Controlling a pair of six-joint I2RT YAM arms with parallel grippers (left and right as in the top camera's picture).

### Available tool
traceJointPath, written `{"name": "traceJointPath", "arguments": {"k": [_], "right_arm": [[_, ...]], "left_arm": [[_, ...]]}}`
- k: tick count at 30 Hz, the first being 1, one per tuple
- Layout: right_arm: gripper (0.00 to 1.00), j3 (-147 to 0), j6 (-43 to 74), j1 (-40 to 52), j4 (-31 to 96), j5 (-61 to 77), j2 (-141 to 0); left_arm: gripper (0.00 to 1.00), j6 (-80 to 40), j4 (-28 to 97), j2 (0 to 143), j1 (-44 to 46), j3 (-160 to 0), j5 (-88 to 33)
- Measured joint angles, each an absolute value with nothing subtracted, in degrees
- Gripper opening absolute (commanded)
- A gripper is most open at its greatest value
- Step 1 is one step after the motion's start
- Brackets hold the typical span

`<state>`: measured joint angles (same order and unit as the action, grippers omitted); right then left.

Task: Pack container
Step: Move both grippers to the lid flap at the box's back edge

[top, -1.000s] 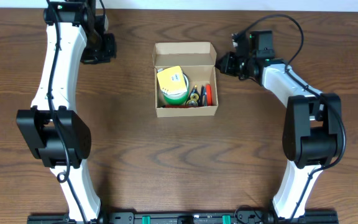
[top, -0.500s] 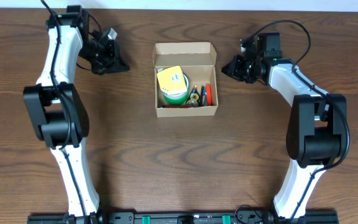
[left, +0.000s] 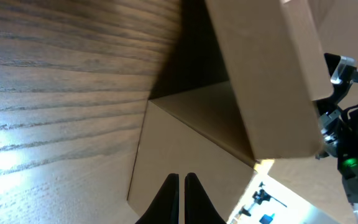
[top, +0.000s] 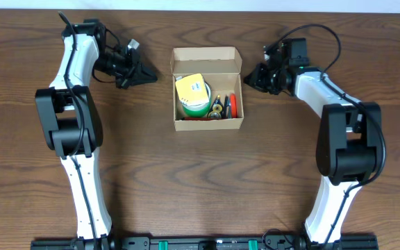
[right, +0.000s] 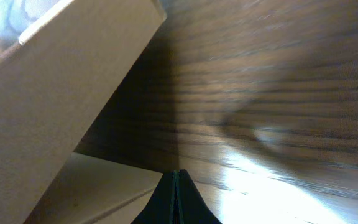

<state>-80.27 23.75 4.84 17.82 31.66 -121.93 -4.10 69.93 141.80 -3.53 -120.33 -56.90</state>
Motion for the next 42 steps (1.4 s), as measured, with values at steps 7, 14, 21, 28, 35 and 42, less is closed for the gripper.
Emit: {"name": "traceJointPath", "arguments": {"k": [7, 14, 21, 28, 35, 42], "right_arm": [[0.01, -80.27, 24.64, 6.31, 16.45, 31.53, -122.43], [0.01, -80.27, 25.08, 6.76, 15.92, 31.48, -122.43], [0.01, -80.27, 25.28, 7.46, 10.68, 33.12, -122.43], [0.01, -80.27, 25.28, 7.46, 7.81, 35.59, -122.43], [0.01, -80.27, 25.32, 7.46, 3.66, 39.70, -122.43], [0.01, -80.27, 25.36, 7.46, 4.08, 40.49, -122.43]], "left_arm": [[0.06, -6.24, 66.92, 142.74, -2.04, -120.31, -57.25], [0.06, -10.28, 63.66, 142.74, 0.23, -120.31, -57.28], [0.06, -12.23, 63.26, 142.74, 0.27, -120.31, -57.23], [0.06, -13.23, 63.31, 142.74, 0.27, -120.31, -57.23], [0.06, -14.13, 63.22, 142.74, 0.27, -120.31, -56.75], [0.06, -16.88, 62.96, 142.74, 0.27, -120.31, -53.56]]}}
